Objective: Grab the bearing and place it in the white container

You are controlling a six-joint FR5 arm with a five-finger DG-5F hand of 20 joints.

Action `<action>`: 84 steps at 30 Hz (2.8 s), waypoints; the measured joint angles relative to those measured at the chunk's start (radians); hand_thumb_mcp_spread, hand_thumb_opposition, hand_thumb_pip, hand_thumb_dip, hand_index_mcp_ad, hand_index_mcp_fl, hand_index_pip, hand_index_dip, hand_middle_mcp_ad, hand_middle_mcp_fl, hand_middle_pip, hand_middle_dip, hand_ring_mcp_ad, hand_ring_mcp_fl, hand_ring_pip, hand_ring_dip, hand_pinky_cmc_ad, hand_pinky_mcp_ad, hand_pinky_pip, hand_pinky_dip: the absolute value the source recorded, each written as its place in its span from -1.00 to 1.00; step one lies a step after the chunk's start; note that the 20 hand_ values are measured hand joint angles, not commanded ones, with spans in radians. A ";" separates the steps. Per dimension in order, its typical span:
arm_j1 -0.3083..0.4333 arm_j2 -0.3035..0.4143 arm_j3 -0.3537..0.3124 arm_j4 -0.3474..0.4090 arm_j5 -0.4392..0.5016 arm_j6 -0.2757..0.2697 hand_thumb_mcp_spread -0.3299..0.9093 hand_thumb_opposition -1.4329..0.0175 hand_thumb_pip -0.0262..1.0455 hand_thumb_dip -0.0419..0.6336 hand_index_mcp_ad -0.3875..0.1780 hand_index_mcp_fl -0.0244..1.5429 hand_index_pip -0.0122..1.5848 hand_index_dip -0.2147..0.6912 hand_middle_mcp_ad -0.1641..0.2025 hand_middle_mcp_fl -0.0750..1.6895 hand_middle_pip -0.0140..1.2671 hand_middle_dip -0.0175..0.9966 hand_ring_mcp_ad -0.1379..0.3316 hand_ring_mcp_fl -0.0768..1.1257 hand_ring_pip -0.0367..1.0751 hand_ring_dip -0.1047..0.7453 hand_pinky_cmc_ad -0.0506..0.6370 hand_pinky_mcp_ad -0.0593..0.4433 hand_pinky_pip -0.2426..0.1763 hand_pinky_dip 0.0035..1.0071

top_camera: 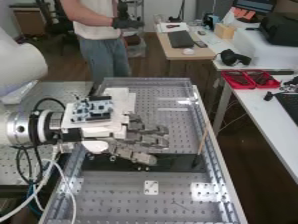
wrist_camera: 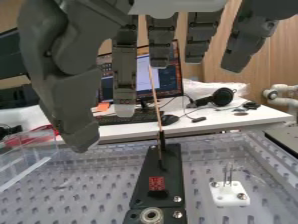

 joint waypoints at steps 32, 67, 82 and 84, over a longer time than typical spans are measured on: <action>-0.019 -0.120 0.059 0.065 -0.105 -0.139 0.28 -0.17 0.02 -0.13 -0.12 -0.74 0.65 -0.14 0.12 -0.89 -0.76 -0.62 0.14 -0.85 -0.76 -0.58 0.20 0.41 -0.20 -0.63; -0.058 -0.204 0.183 -0.059 -0.225 -0.207 0.28 -0.19 0.06 -0.13 -0.17 -0.75 0.66 -0.15 0.13 -0.89 -0.77 -0.62 0.12 -0.85 -0.76 -0.58 0.20 0.42 -0.20 -0.63; -0.060 -0.226 0.169 -0.020 -0.206 -0.162 0.28 -0.19 0.06 -0.13 -0.17 -0.72 0.67 -0.16 0.12 -0.89 -0.77 -0.62 0.12 -0.85 -0.75 -0.58 0.20 0.42 -0.20 -0.63; -0.059 -0.230 0.168 -0.018 -0.205 -0.163 0.28 -0.19 0.06 -0.13 -0.17 -0.72 0.67 -0.16 0.12 -0.89 -0.77 -0.62 0.12 -0.85 -0.76 -0.58 0.20 0.42 -0.20 -0.63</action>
